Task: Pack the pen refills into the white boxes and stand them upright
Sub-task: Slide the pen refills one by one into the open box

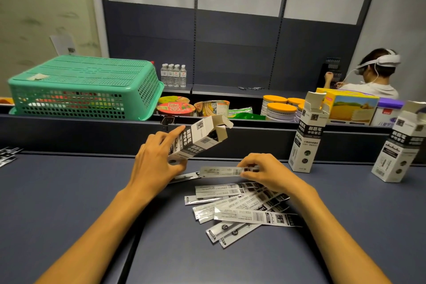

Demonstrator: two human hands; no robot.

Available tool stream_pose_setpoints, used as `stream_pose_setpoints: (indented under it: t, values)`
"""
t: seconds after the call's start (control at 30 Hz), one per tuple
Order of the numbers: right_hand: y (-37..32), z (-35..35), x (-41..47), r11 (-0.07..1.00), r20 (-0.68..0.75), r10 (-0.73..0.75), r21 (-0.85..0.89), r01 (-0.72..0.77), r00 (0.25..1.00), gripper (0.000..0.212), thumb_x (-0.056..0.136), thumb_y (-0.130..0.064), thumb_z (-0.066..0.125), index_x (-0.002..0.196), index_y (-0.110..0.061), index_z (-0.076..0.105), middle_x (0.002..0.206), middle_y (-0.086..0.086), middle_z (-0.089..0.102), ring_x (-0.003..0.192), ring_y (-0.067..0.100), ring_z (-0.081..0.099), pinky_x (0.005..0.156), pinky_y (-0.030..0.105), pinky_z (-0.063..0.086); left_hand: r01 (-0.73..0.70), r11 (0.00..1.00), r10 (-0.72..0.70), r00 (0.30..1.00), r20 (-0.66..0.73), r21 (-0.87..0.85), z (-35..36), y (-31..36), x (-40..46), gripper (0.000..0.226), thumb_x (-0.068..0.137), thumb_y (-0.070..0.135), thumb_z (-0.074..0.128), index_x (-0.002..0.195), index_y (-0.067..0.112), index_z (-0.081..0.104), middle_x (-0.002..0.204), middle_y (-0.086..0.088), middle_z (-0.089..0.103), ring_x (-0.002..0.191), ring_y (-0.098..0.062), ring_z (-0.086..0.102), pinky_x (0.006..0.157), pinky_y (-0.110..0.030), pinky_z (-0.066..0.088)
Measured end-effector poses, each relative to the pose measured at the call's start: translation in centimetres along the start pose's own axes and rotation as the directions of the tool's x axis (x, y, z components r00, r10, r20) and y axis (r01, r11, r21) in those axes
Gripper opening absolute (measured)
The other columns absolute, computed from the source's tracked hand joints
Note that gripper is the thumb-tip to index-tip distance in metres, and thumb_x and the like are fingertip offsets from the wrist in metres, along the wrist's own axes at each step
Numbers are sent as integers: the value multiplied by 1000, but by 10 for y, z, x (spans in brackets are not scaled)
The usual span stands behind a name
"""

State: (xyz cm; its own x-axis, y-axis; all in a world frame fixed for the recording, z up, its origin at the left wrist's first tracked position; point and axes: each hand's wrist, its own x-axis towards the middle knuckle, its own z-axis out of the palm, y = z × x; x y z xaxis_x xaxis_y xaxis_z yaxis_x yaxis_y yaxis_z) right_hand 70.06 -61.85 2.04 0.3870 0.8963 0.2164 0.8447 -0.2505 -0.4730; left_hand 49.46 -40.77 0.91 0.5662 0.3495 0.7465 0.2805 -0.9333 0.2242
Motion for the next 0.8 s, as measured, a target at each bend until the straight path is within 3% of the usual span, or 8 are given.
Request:
stream_pose_setpoints:
  t: [0.17,0.3,0.4,0.5,0.63,0.8]
  values:
    - [-7,-20,-8,981,-183,-73,163,103,980,16,86,-12,70,96,-23,72,94,-12,69,90,5,64,81,22,52,10,1000,-10,1000,-14,7,0,-1,1,85,68,27,79,143,30,40,105,-1,55,91,-18,47,71,-36,47]
    - [-11,-37,-14,952,-402,-139,198,235,905,19,82,-8,72,99,-18,73,94,-6,71,91,11,66,83,29,55,27,1000,-26,999,-22,16,0,-2,1,85,68,27,80,143,30,40,105,-2,54,92,-19,47,72,-36,46]
    - [-10,-43,-13,959,-554,-213,38,280,804,19,81,-13,74,99,-17,73,98,-6,70,94,12,66,85,40,54,18,999,-18,1000,-22,30,1,-2,1,85,67,27,80,143,29,41,104,-1,54,91,-19,47,72,-35,45]
    - [-9,-42,-10,933,-617,-357,-278,230,702,19,79,-19,76,97,-19,72,97,-5,71,94,18,65,89,42,45,-1,999,2,1000,-20,52,2,-1,1,84,67,26,80,142,29,42,103,-1,55,90,-20,48,72,-33,43]
    - [-24,-36,-8,812,-589,-520,-566,143,619,15,82,-24,70,96,-18,72,94,-2,71,87,19,64,88,36,38,-24,996,27,999,-32,88,3,0,1,84,66,25,81,141,27,44,103,-3,55,90,-21,49,73,-34,42]
    - [-43,-24,-2,697,-512,-625,-707,125,589,10,87,-22,70,97,-19,73,94,-1,71,86,21,63,93,39,36,-61,992,64,998,-26,112,5,2,2,84,65,26,82,140,25,45,103,-3,56,89,-21,48,70,-33,41]
